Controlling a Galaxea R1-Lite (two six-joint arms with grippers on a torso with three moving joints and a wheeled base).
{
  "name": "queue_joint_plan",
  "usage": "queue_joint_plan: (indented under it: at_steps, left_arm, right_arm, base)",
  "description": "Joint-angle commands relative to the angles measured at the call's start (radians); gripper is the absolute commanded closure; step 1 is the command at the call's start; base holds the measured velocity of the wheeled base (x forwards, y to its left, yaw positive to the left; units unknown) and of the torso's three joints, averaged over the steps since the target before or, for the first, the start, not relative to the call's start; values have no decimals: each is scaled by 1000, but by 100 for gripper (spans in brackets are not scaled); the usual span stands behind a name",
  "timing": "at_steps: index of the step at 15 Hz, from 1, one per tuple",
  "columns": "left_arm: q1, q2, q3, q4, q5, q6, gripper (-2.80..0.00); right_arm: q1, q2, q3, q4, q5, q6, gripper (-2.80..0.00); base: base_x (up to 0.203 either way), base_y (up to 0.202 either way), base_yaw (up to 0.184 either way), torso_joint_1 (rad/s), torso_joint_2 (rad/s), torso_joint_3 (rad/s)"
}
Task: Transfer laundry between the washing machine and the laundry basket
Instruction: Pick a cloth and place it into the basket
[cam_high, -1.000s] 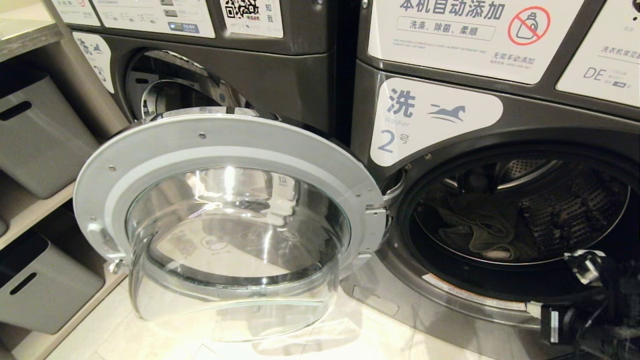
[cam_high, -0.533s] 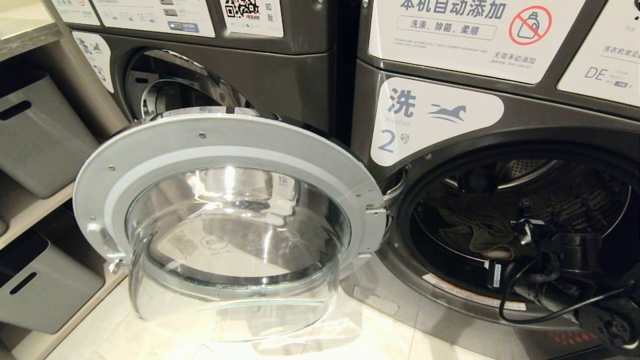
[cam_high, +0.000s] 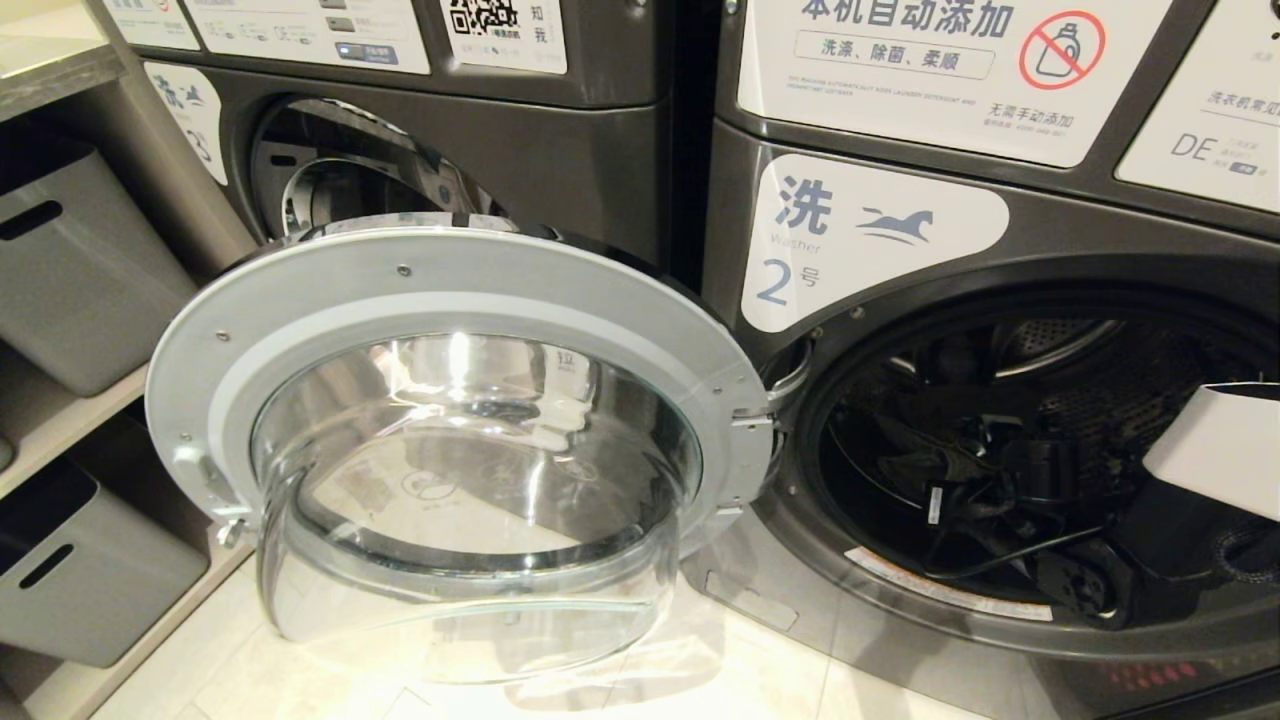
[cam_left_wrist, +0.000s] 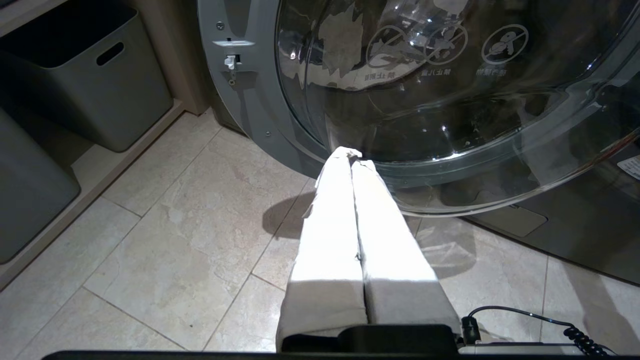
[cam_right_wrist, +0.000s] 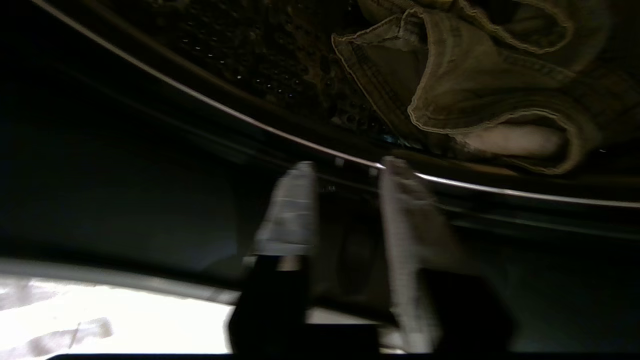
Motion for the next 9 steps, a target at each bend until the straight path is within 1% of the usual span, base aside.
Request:
queue_joint_plan:
  at_steps: [1,6,9]
  left_arm:
    - [1,-1,11,-1,0,-1,0]
    - [1,-1,11,-1,0,-1,0]
    - [-1,-1,11,-1,0,-1,0]
  right_arm:
    - [1,87,-56,-2,-10,1,-280]
    - [0,157,-219,19,-125,5,-280]
    - [-6,181,-313,63,-171,4,-280]
  base:
    - [0,0,0,0,0,0]
    - [0,0,0,0,0,0]
    - [0,0,0,0,0,0]
